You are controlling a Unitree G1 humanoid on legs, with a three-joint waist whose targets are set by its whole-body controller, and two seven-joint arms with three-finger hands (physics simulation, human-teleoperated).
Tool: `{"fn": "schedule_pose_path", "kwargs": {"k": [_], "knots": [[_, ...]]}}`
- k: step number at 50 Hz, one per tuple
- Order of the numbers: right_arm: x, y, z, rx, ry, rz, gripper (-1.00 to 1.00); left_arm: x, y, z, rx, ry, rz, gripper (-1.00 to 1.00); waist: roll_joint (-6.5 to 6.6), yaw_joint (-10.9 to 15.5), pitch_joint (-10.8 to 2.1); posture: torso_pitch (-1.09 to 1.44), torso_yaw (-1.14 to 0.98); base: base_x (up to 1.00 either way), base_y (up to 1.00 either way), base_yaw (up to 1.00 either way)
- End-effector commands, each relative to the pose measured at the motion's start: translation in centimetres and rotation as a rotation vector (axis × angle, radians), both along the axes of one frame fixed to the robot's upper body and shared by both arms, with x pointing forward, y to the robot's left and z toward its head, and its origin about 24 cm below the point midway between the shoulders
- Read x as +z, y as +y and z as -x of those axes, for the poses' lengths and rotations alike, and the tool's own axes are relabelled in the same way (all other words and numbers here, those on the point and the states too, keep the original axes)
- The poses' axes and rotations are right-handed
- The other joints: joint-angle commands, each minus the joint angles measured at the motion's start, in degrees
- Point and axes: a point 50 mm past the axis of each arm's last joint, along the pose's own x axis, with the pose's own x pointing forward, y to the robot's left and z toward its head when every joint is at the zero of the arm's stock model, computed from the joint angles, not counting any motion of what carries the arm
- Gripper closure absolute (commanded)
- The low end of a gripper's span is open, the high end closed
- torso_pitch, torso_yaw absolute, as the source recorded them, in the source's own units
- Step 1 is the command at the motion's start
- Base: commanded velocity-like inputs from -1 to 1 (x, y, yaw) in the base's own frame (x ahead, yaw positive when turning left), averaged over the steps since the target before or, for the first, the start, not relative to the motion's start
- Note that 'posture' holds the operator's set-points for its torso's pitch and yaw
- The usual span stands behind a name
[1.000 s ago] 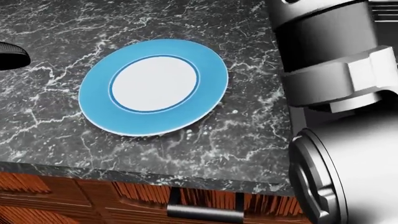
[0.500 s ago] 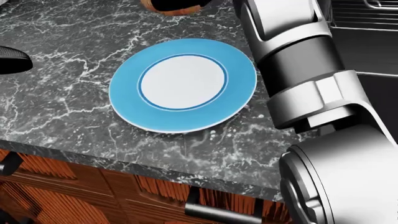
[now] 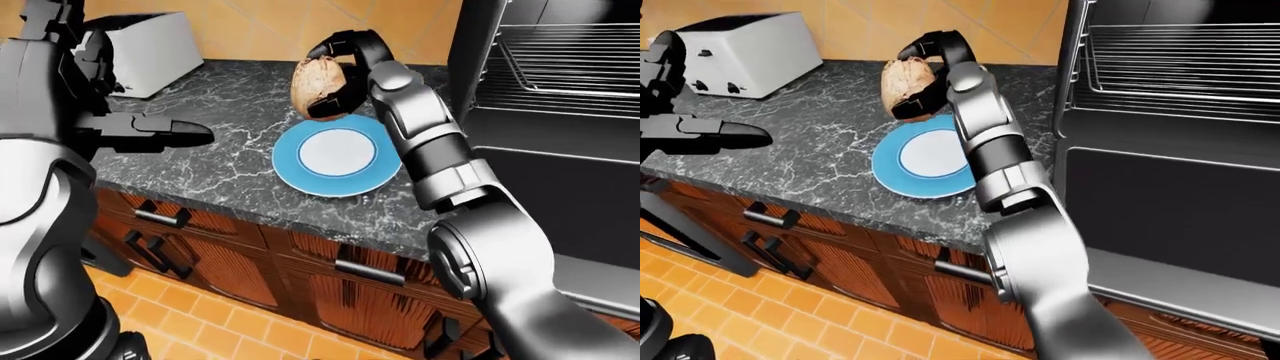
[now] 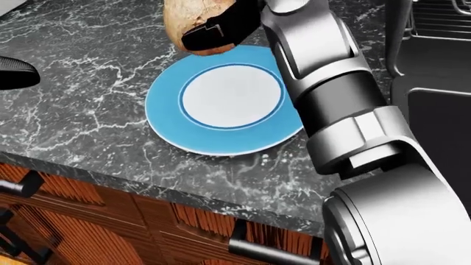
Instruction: Pick the bread from the top rack and place it on the plate on the counter.
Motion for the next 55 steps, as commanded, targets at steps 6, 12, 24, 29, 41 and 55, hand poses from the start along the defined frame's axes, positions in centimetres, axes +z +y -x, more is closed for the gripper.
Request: {"fn": "schedule_pose_path", "kwargs": {"k": [6, 12, 24, 29, 41, 55], "knots": [[2.4, 0.0, 0.5, -0.001, -0.103, -0.006, 1.0, 1.1, 0.0, 0.6, 0.014, -0.079, -0.014, -1.0, 0.07, 0.3, -1.71, 0.0, 0.49, 0.0, 0.0, 0.0], [1.4, -0.3, 0.3, -0.014, -0.088, -0.004, 1.0, 1.1, 0.0, 0.6, 0.014, -0.078, -0.017, -1.0, 0.06, 0.4, -1.83, 0.0, 0.49, 0.0, 0.0, 0.0], [-0.4, -0.9, 0.3, -0.031, -0.048, 0.005, 1.0, 1.1, -0.1, 0.4, 0.015, -0.076, -0.021, -1.0, 0.0, 0.6, -1.85, 0.0, 0.49, 0.0, 0.0, 0.0], [-1.1, -1.1, 0.4, -0.032, -0.033, 0.011, 1.0, 1.1, -0.1, 0.3, 0.016, -0.071, -0.024, -1.0, -0.11, 0.7, -1.99, 0.0, 0.49, 0.0, 0.0, 0.0], [-2.4, -1.6, 0.3, -0.051, 0.003, 0.033, 1.0, 1.1, -0.2, 0.2, 0.017, -0.072, -0.028, -1.0, -0.23, 0.8, -2.07, 0.0, 0.49, 0.0, 0.0, 0.0], [-3.4, -2.3, 0.1, -0.092, 0.023, 0.059, 0.75, 1.1, -0.1, 0.4, 0.018, -0.073, -0.029, -1.0, -0.26, 0.9, -2.15, 0.0, 0.49, 0.0, 0.0, 0.0]]}}
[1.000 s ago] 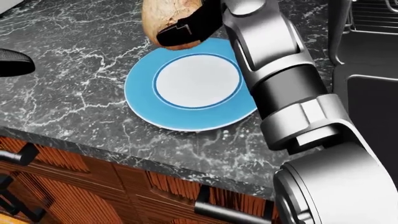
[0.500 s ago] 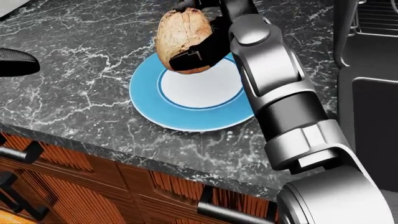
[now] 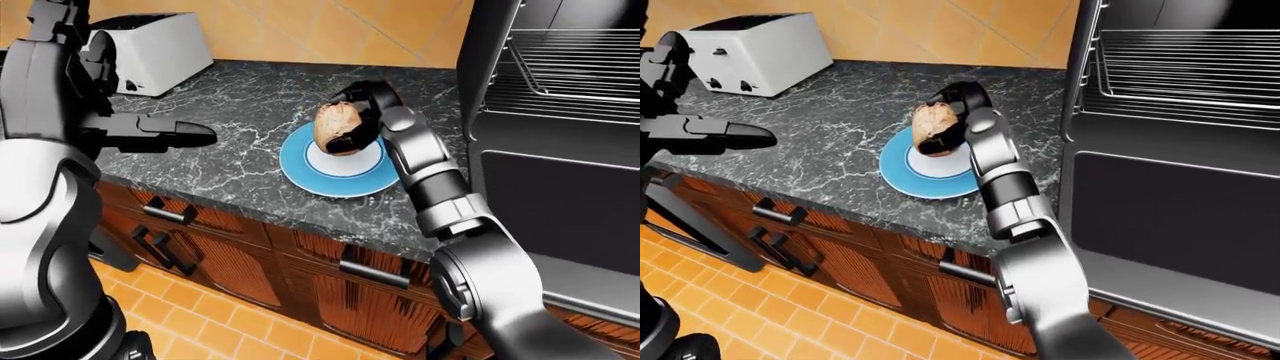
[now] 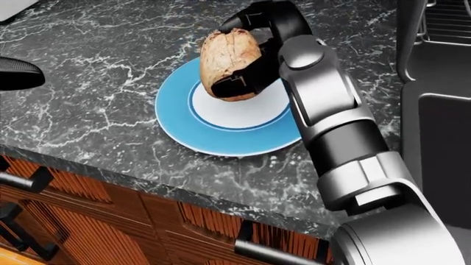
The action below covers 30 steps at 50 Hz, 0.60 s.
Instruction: Pick the bread from the top rack and place it on the plate on the counter.
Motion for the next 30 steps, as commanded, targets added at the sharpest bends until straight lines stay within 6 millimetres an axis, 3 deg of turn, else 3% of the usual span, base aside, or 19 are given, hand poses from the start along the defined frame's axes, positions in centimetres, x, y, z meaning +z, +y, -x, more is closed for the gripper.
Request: {"fn": "schedule_pose_path", "kwargs": {"k": [1, 8, 16, 19, 30], "knots": [[2.77, 0.45, 0.02, 0.014, -0.112, -0.001, 0.74, 1.28, 0.04, 0.62, 0.012, -0.074, -0.018, -1.0, 0.11, 0.0, -1.61, 0.0, 0.49, 0.0, 0.0, 0.0], [2.67, 0.42, -0.05, 0.012, -0.118, 0.017, 0.71, 1.27, 0.06, 0.65, 0.013, -0.074, -0.02, -1.0, 0.11, 0.1, -1.64, 0.0, 0.49, 0.0, 0.0, 0.0], [2.8, 0.39, -0.06, 0.011, -0.122, 0.024, 0.55, 1.38, 0.06, 0.64, 0.012, -0.076, -0.018, -1.0, 0.12, 0.1, -1.6, 0.0, 0.49, 0.0, 0.0, 0.0], [2.92, 0.35, -0.09, 0.011, -0.124, 0.028, 0.33, 1.5, 0.02, 0.55, 0.01, -0.077, -0.018, -1.0, 0.12, 0.1, -1.63, 0.0, 0.49, 0.0, 0.0, 0.0], [2.8, 0.5, -0.04, 0.018, -0.124, 0.026, -0.09, 1.55, 0.13, 0.58, 0.011, -0.079, -0.018, -1.0, 0.14, 0.1, -1.63, 0.0, 0.49, 0.0, 0.0, 0.0]]}}
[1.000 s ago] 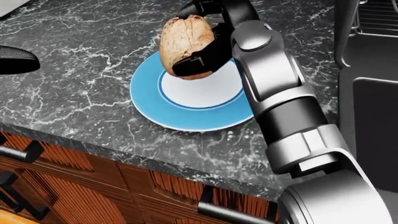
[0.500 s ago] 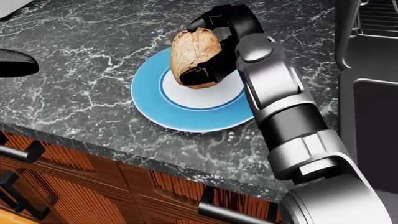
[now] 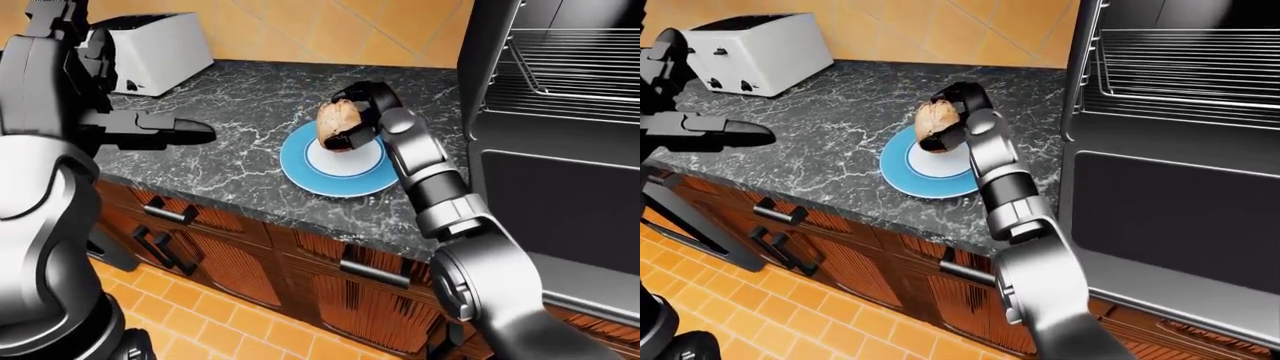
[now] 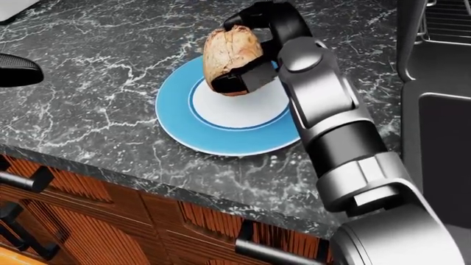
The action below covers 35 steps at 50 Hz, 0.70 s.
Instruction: Pick the bread from the top rack and place it on the plate on the counter.
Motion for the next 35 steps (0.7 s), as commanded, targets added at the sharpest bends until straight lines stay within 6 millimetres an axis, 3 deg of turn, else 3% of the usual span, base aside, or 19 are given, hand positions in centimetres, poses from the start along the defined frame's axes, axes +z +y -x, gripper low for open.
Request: {"fn": "schedule_pose_path", "kwargs": {"k": [1, 12, 16, 18, 27, 35], "knots": [[3.0, 0.6, 0.0, 0.022, -0.114, -0.007, -0.18, 1.3, 0.1, 0.7, 0.013, -0.077, -0.015, -1.0, 0.1, 0.1, -1.61, 0.0, 0.49, 0.0, 0.0, 0.0], [2.7, 0.5, 0.1, 0.029, -0.11, -0.002, -0.73, 1.3, 0.2, 0.9, 0.017, -0.078, -0.016, -1.0, 0.14, 0.1, -1.59, 0.0, 0.49, 0.0, 0.0, 0.0], [2.7, 0.6, 0.1, 0.03, -0.109, -0.003, -0.81, 1.3, 0.2, 0.9, 0.018, -0.077, -0.016, -1.0, 0.15, 0.1, -1.61, 0.0, 0.49, 0.0, 0.0, 0.0], [2.6, 0.5, 0.1, 0.03, -0.107, -0.003, -1.0, 1.3, 0.2, 0.9, 0.017, -0.078, -0.016, -1.0, 0.16, 0.1, -1.62, 0.0, 0.49, 0.0, 0.0, 0.0], [2.8, 0.6, 0.2, 0.036, -0.109, -0.005, -1.0, 1.3, 0.1, 0.8, 0.015, -0.076, -0.018, -1.0, 0.16, 0.1, -1.62, 0.0, 0.49, 0.0, 0.0, 0.0], [4.5, 0.7, 0.6, 0.04, -0.142, -0.002, -1.0, 1.6, 0.1, 0.7, 0.014, -0.079, -0.018, -1.0, 0.08, 0.1, -1.52, 0.0, 0.49, 0.0, 0.0, 0.0]]}}
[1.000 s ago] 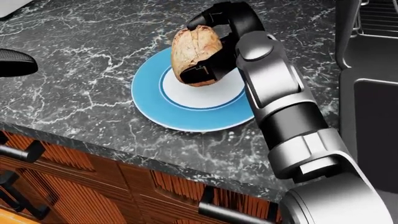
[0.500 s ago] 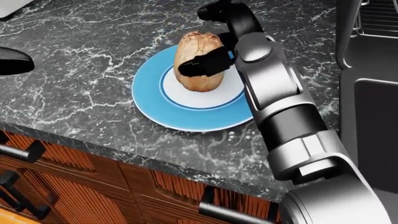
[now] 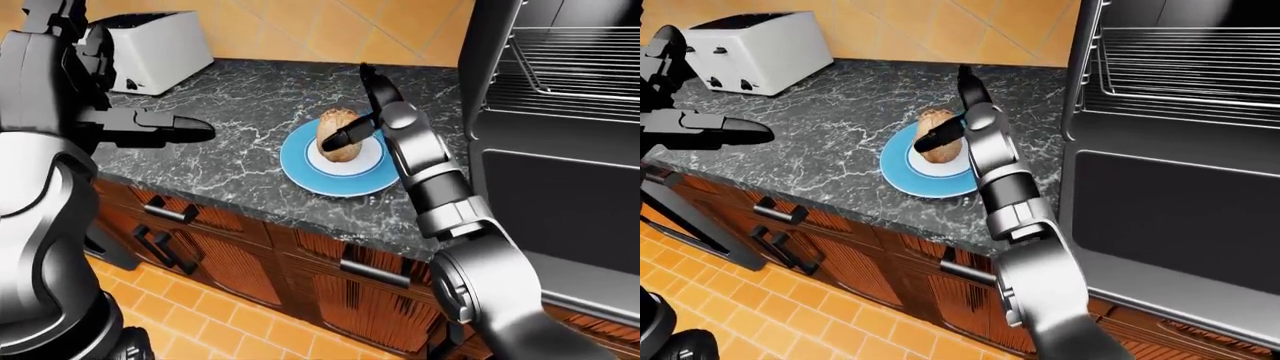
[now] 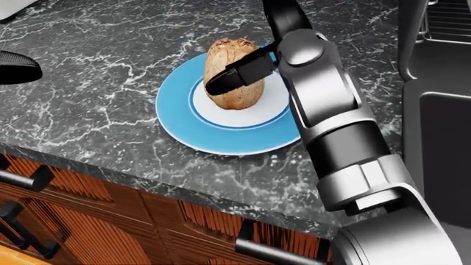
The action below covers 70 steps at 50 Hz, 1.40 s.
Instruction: Pick the bread from the top rack and place it on the plate on the counter.
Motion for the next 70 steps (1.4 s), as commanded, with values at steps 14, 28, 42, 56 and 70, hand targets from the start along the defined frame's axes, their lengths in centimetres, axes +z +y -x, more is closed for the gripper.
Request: {"fn": "schedule_pose_path", "kwargs": {"k": [14, 28, 42, 56, 70], "knots": [[8.0, 0.6, 1.8, 0.019, -0.219, -0.018, -1.0, 1.5, 0.1, 0.6, 0.014, -0.079, -0.02, -1.0, -0.03, 0.1, -1.44, 0.0, 0.49, 0.0, 0.0, 0.0], [11.4, -0.2, 4.5, 0.004, -0.321, -0.053, -1.0, 1.5, 0.0, 0.6, 0.016, -0.077, -0.02, -1.0, -0.31, 0.2, -1.01, 0.0, 0.49, 0.0, 0.0, 0.0], [13.5, -1.2, 8.1, -0.002, -0.414, -0.049, -1.0, 1.5, -0.1, 0.6, 0.017, -0.077, -0.017, -1.0, -0.55, 0.3, -0.69, 0.0, 0.49, 0.0, 0.0, 0.0], [14.8, -2.8, 10.6, -0.031, -0.482, -0.057, -1.0, 1.5, -0.2, 0.4, 0.016, -0.078, -0.015, -1.0, -0.75, 0.4, -0.56, 0.0, 0.49, 0.0, 0.0, 0.0], [16.7, -4.2, 12.7, -0.073, -0.545, -0.058, -1.0, 1.7, 0.0, 0.6, 0.021, -0.078, -0.022, -1.0, -0.79, 0.4, -0.19, 0.0, 0.49, 0.0, 0.0, 0.0]]}}
